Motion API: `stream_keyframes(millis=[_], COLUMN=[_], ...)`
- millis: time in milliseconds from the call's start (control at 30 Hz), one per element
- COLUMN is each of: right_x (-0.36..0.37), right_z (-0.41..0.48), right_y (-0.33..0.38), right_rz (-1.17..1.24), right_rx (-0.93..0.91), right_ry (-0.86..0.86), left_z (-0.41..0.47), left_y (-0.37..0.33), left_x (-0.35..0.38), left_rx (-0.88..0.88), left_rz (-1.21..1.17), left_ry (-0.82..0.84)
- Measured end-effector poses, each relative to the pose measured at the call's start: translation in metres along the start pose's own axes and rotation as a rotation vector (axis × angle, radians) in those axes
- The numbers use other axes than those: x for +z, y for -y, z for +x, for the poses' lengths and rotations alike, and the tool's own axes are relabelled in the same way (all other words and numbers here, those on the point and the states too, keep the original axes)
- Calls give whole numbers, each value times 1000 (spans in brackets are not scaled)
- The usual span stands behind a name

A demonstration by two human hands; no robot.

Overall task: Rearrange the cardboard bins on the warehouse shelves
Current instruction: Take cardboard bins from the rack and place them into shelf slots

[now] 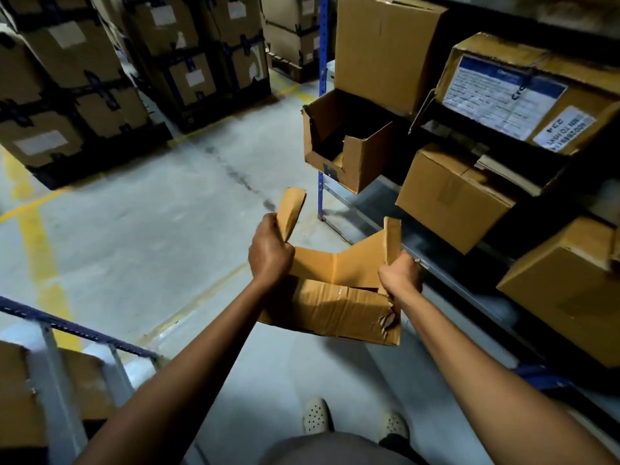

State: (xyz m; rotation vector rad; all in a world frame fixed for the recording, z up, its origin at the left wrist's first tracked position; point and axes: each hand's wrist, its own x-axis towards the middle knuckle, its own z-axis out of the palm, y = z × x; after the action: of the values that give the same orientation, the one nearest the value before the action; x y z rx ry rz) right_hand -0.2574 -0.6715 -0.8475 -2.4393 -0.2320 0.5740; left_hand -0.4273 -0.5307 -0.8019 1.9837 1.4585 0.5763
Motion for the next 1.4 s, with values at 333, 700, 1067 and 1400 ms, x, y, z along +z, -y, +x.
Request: stream_keyframes(millis=[333, 700, 1067, 1400], right_x=[-46, -120, -247, -339], right_z=[-18, -50, -141, -204], right_y=[-4, -67, -142, -113], right_rz=[-141, -17, 315, 531], right_rx=[-91, -132, -448, -783], right_ry=[-188, -306, -329, -443], left_z=[-23, -107, -275, -352], left_y=[5, -48, -135, -210], left_x=[24, 23, -37, -129], left_rx=[-35, -6, 169, 294], left_rz=[-61, -104, -200, -258], left_ry=[40, -129, -406, -626])
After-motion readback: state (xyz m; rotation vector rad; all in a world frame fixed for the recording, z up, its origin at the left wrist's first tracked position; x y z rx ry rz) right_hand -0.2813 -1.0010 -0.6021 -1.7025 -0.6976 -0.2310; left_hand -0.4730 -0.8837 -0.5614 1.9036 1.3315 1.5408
